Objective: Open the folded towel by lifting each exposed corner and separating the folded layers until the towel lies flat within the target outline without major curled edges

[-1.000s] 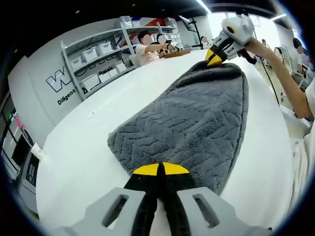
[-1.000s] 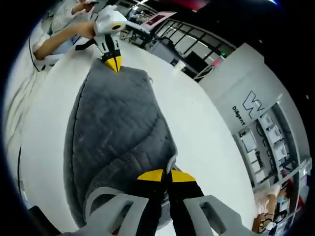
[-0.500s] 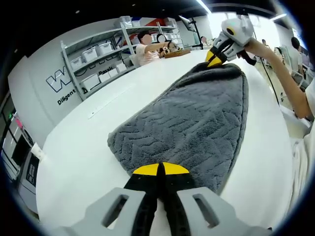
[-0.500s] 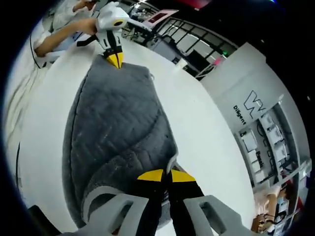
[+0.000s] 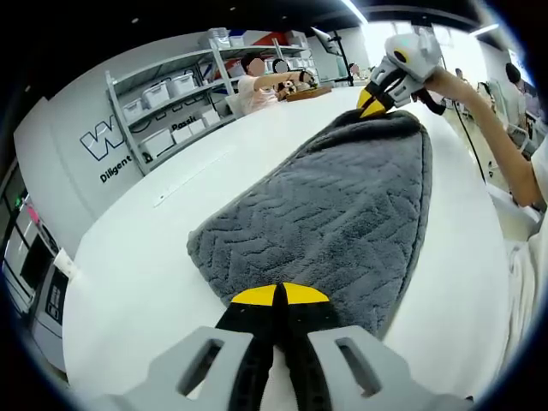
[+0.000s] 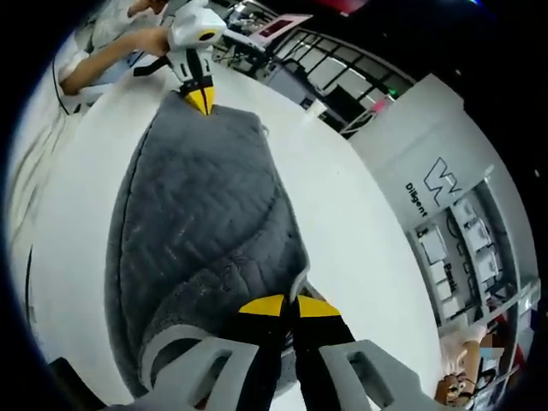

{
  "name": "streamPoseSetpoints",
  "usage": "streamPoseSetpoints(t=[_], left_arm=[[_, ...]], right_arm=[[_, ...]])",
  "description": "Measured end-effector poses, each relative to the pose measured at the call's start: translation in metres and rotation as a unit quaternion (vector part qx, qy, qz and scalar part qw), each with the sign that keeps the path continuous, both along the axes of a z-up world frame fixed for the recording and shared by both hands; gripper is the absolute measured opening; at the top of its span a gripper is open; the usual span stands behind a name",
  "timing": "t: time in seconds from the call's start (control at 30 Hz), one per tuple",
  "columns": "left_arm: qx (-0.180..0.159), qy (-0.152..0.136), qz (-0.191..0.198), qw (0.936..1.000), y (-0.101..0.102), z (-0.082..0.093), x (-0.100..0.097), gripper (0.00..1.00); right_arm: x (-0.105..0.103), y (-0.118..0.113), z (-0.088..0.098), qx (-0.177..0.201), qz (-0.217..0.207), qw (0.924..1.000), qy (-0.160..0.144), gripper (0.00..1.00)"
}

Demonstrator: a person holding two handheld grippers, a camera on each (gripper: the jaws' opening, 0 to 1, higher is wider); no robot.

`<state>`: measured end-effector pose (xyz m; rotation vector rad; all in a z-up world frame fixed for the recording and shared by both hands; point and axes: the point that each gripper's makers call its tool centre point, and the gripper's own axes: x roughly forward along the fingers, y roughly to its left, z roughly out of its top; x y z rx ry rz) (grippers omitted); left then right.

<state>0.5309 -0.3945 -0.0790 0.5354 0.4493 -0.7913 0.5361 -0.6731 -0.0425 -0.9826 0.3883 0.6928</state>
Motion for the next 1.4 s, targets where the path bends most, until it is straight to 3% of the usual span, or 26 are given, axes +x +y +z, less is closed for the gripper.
streamPoseSetpoints(t=[0.8,1.4], left_arm=[[-0.001,0.0,0.0,1.0,0.0,0.0,0.0,0.0],[-0.001,0.0,0.0,1.0,0.002,0.0,0.002,0.0]], right_arm=[[0.002,-0.003,0.0,-0.018,0.004,0.9997,-0.013,0.0],[0.008,-0.01,0.009,-0.041,0.005,0.9979,-0.051,0.0]])
